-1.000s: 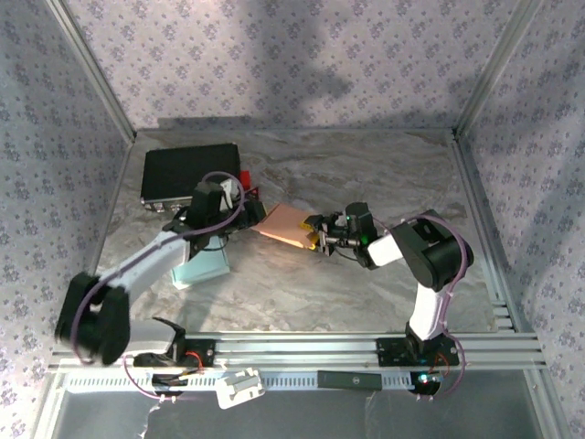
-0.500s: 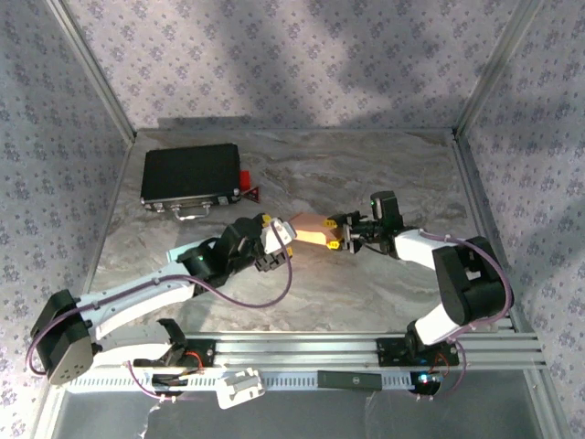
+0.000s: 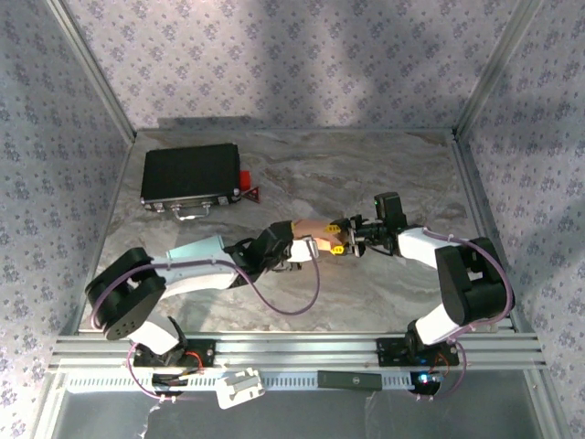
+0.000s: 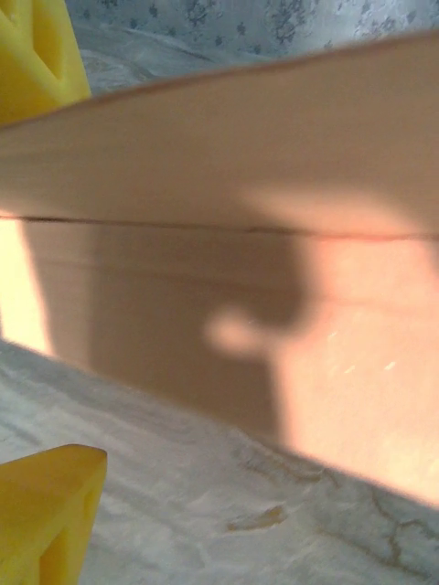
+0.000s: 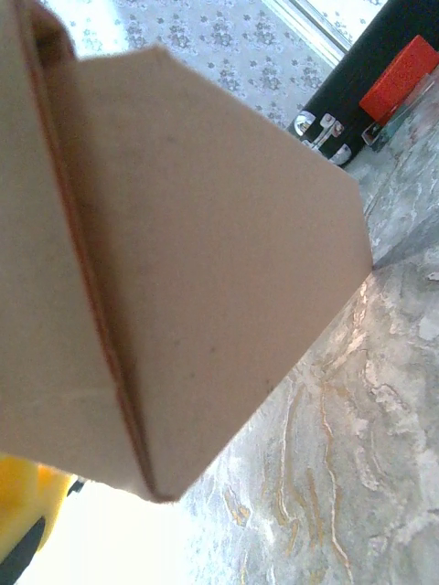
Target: Fold the paper box
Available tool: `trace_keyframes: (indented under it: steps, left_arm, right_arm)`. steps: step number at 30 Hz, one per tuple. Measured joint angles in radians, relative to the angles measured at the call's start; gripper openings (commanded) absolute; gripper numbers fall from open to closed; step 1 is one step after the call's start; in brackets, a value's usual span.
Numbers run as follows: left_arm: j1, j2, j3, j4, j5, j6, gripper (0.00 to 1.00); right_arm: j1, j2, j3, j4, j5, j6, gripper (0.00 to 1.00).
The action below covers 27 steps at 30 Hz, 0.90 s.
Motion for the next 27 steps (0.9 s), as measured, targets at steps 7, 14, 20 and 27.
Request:
trace_keyframes:
  steps: [7, 14, 20, 27]
  left_arm:
    - [-0.002, 0.094, 0.045, 0.108, 0.001, 0.024, 0.69]
    - [-0.007, 0.136, 0.049, 0.135, -0.009, 0.045, 0.54]
    - [-0.010, 0.142, 0.049, 0.144, -0.023, 0.059, 0.44]
    - [-0.021, 0.134, 0.063, 0.107, -0.030, 0.062, 0.42]
  right_arm:
    - [-0.025, 0.002, 0.000, -0.006, -0.013, -0.003, 0.30]
    - [-0.031, 0.011, 0.001, -0.006, -0.031, -0.006, 0.32]
    - [-0.042, 0.023, 0.006, -0.007, -0.053, -0.021, 0.52]
    - [-0.074, 0.023, 0.044, -0.135, -0.051, -0.085, 0.71]
